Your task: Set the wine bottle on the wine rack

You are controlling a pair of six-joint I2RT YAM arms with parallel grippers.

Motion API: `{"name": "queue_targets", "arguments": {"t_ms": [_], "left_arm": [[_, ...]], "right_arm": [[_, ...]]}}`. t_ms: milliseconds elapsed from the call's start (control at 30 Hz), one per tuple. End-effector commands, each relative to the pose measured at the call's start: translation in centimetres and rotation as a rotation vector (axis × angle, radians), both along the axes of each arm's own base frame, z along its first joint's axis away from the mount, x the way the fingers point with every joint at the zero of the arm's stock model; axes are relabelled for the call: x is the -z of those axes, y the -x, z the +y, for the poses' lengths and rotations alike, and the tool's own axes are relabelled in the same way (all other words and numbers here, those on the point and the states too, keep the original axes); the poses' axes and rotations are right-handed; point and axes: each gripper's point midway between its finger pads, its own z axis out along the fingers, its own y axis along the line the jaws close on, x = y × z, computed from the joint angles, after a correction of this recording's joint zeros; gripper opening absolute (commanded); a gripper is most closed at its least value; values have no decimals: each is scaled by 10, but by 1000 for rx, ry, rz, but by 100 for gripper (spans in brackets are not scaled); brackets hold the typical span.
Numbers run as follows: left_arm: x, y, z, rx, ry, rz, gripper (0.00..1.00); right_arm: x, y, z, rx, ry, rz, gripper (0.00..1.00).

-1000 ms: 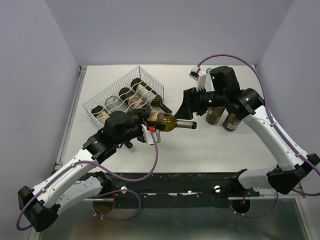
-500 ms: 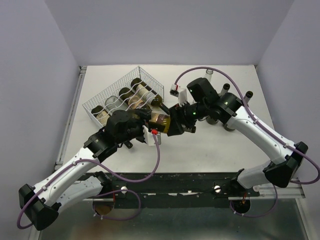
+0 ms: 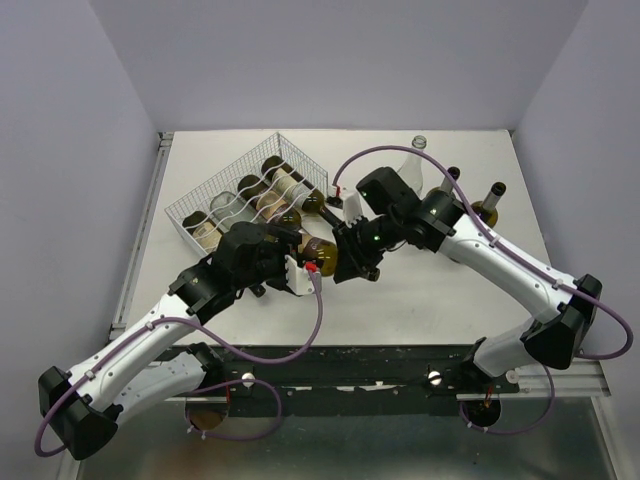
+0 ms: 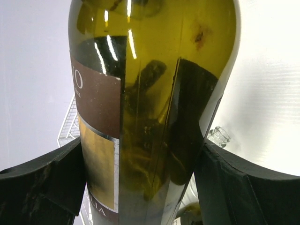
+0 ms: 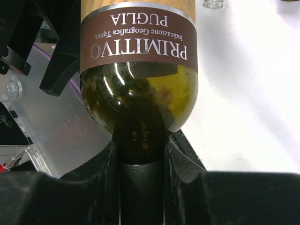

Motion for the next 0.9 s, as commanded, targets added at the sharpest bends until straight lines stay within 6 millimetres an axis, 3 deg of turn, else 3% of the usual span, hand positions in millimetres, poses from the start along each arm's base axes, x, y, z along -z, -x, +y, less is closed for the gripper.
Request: {"name": "queue_targets", "arguments": {"t_ms": [0,67,233,333,500,633,733,867], "left_arm": [[-86,-17,-9,-54,236,-183,0],[-86,-19,-6,-75,243,-194,5],[-82,-23,3,-113,237,-245,99],[-76,-20,7,-114,224,-250,99],[-67,-9,7,-74,206,-209,99],[-71,-3,10,-79,239,-205,99],[-88,1,15,-111,325,-200,99],[-136,10,30,-180,524,-210,99]], "right_arm": [[20,-9,-4,59,93,4,1],[20,-14,-4,77,100,-12,1],[10,-25,-2,132,82,-62,1],[0,-35,-1,174,65,-103,1],[-35,-51,3,271,-17,-185,1],[-60,-60,6,309,-87,-234,1],[-70,-62,10,305,-123,-255,1],[-74,-65,22,279,-172,-266,1]]}}
